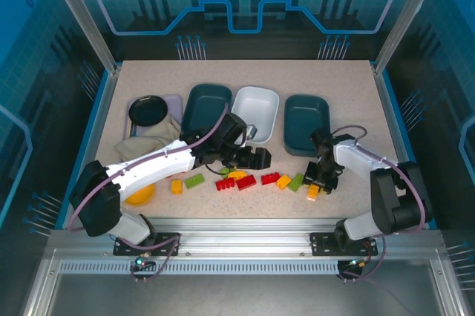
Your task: Sort the legos into containers by color
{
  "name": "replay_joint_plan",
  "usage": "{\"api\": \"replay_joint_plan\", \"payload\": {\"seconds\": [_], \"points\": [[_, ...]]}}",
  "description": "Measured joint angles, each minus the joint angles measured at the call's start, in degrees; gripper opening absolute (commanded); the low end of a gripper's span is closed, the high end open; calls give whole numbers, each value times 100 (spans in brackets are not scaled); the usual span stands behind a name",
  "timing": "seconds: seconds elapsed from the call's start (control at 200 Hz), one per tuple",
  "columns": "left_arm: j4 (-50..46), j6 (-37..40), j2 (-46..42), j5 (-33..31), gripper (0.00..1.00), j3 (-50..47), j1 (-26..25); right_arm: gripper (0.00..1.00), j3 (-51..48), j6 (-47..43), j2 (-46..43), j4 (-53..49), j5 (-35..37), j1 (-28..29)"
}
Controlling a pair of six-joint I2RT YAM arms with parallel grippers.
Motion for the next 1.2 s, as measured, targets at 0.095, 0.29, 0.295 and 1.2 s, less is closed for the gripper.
{"api": "replay_joint_plan", "payload": {"seconds": [0.095,0.29,0.295,1.2], "points": [[15,-2,-22,-2,88,0,-11,22,7,13,0,2,22,13],[-31,-133,-109,-83,88,96,-20,17,293,50,-514,-319,483,264],[-42,-133,-109,-96,88,118,-20,17,313,48,-527,-330,490,269],[-2050,-645,-369,-1532,86,1314,960,64,4876,-1231,2959,-503,584,-345]]}}
